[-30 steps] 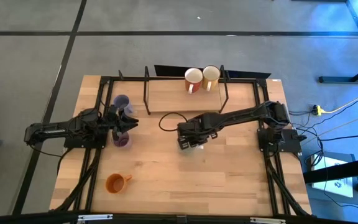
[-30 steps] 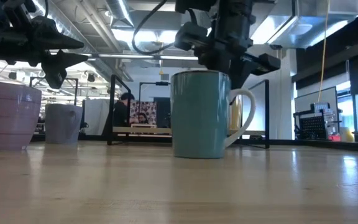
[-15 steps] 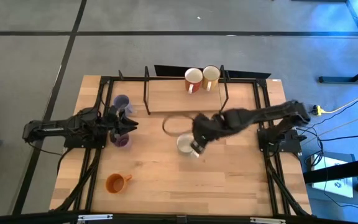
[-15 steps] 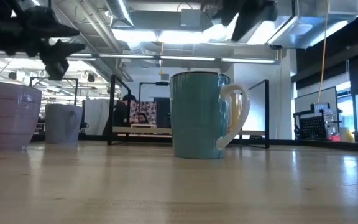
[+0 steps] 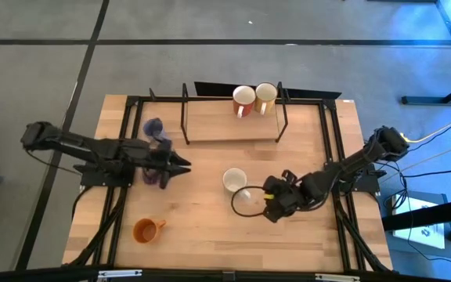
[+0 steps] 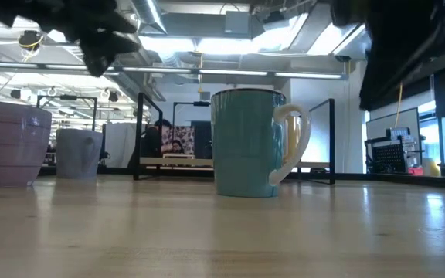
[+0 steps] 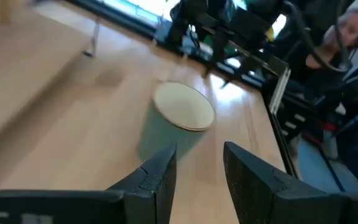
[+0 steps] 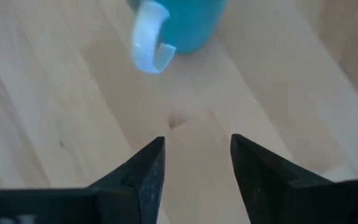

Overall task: Place coffee mugs
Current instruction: Put the light blue mug on the shelf

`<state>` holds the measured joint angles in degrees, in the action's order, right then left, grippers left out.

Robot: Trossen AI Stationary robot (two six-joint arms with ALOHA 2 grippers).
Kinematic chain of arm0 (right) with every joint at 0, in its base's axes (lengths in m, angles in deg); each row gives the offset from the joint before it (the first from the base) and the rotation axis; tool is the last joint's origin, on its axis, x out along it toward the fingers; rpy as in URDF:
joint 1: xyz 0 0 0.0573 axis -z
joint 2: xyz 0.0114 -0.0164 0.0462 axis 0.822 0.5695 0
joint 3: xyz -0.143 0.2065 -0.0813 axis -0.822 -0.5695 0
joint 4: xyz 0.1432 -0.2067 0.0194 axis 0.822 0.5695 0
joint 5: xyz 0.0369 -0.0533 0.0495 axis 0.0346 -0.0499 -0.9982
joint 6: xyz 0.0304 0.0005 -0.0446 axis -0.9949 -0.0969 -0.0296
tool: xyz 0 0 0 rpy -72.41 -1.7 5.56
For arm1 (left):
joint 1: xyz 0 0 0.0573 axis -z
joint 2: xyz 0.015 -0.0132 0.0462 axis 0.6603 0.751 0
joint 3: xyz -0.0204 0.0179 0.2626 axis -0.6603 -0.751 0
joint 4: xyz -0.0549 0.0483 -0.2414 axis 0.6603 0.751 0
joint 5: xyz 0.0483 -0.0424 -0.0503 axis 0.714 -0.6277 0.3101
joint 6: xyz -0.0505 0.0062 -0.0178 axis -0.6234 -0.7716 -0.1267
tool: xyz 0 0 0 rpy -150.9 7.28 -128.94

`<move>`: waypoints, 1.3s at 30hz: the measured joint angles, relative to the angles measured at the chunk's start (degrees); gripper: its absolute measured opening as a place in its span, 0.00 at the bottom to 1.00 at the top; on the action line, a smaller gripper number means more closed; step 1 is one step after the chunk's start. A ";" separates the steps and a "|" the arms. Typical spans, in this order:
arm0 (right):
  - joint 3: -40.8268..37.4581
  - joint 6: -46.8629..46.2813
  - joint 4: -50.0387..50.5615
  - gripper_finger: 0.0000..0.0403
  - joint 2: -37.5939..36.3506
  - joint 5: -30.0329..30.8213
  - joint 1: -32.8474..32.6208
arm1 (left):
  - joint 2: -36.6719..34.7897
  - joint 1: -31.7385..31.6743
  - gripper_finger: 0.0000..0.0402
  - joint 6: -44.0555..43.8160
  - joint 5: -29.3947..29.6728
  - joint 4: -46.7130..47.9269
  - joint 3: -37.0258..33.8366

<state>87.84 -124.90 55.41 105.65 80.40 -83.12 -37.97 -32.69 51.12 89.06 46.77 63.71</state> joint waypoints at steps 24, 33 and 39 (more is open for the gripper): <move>-7.16 19.71 -18.66 0.41 -1.20 6.12 13.07 | 45.58 9.88 0.31 -9.46 10.04 -0.43 23.44; -7.14 21.43 -21.71 0.41 -1.20 2.76 12.85 | 46.60 7.53 0.31 -9.46 14.64 -2.86 23.72; -7.17 21.43 -22.23 0.41 -1.20 -1.68 12.84 | 46.48 6.31 0.31 -9.46 15.18 -1.42 23.72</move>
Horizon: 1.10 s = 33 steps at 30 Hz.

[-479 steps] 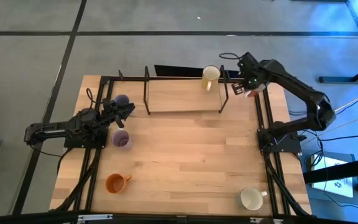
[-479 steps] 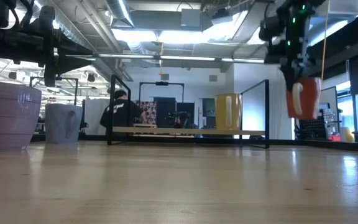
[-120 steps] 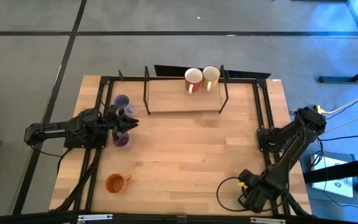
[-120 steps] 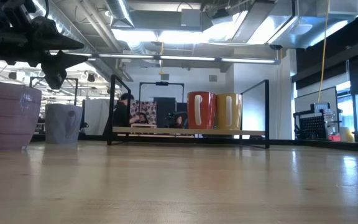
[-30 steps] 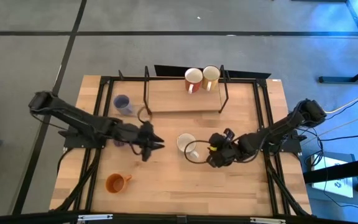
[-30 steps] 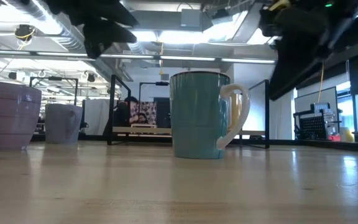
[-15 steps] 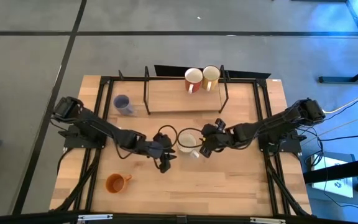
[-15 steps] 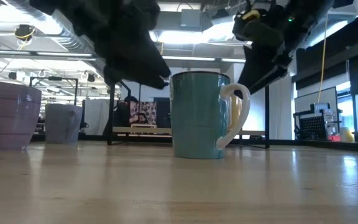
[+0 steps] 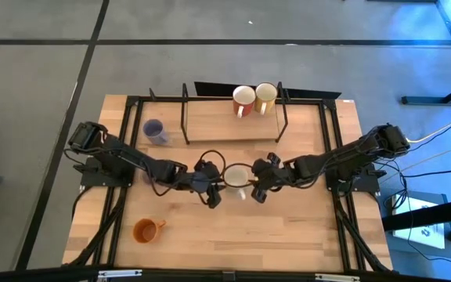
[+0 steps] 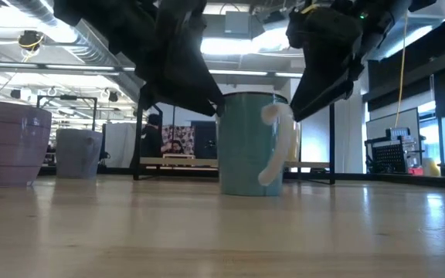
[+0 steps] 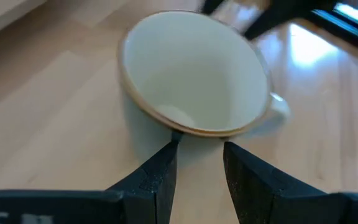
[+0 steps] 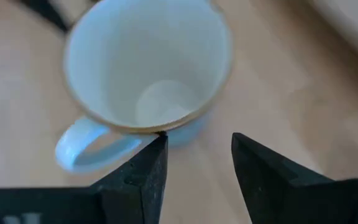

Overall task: Place coffee mugs
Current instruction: Put the light blue mug on the shelf

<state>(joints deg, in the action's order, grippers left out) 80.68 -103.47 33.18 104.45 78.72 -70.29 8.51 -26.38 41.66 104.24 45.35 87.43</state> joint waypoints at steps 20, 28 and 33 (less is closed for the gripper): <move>0.22 2.37 -1.17 0.41 -1.17 -4.45 -0.03 | -4.77 -2.08 0.31 -5.88 -3.41 2.77 -0.09; 0.31 -0.61 2.92 0.41 -5.20 1.73 -0.03 | -4.31 6.91 0.31 -16.34 -2.62 0.82 0.05; 0.27 -1.61 3.53 0.41 -4.19 8.18 0.20 | 0.16 10.75 0.31 -21.06 3.02 -4.04 -0.06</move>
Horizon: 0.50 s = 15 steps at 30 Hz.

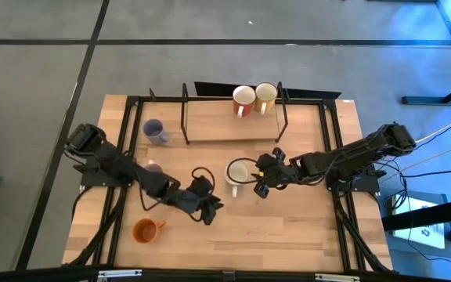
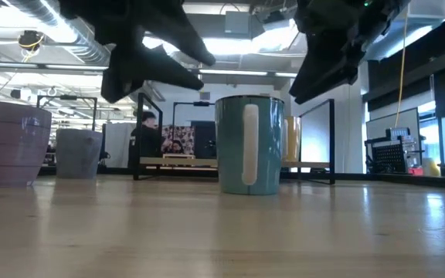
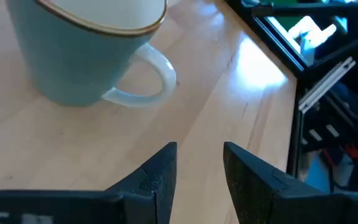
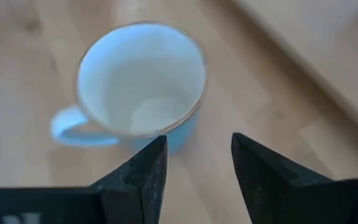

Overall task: Place coffee mugs
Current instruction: Put the light blue mug on the shelf

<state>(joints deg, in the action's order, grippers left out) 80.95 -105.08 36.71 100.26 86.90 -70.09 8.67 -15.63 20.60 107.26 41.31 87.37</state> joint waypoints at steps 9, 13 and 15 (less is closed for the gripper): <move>0.00 -0.63 -1.17 0.41 2.72 2.27 3.84 | 5.65 -4.65 0.31 0.99 5.25 5.61 3.71; -0.07 -0.03 -1.76 0.41 4.62 -0.32 4.41 | 5.62 -8.20 0.31 3.09 5.81 6.15 3.75; -0.07 -0.03 -2.49 0.41 5.07 -1.42 4.03 | 5.62 -9.29 0.31 3.52 4.75 6.43 3.75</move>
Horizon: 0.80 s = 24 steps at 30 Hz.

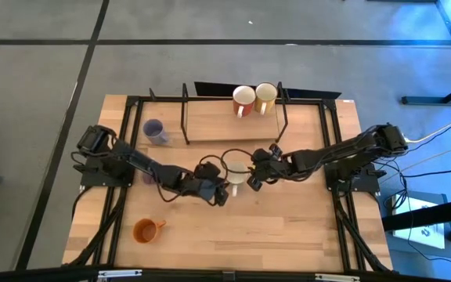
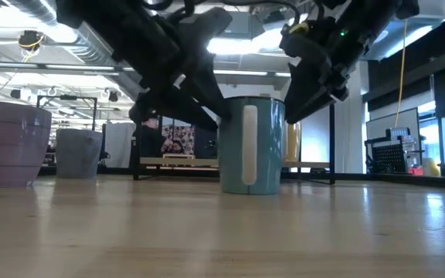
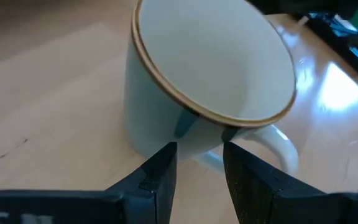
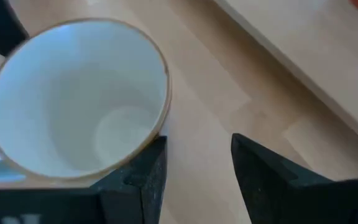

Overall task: Place coffee mugs
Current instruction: Put the light blue mug on the shelf

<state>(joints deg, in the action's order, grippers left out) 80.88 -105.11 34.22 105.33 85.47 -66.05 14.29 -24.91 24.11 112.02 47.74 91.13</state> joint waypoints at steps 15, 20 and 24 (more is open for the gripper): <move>0.00 -1.45 -0.22 0.41 -0.02 -3.46 -2.56 | -9.25 -0.68 0.31 3.52 -3.67 14.05 0.00; 0.00 -1.45 -0.16 0.41 -0.02 -3.43 -2.53 | -12.15 2.50 0.31 8.05 -5.77 10.90 0.00; 0.00 -1.45 -0.44 0.41 -0.02 -3.24 -2.49 | -9.42 6.18 0.31 11.48 0.02 4.63 0.00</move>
<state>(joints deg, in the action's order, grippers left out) 80.88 -106.56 33.78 105.31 82.23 -68.54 4.87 -18.73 35.59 112.03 52.37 91.13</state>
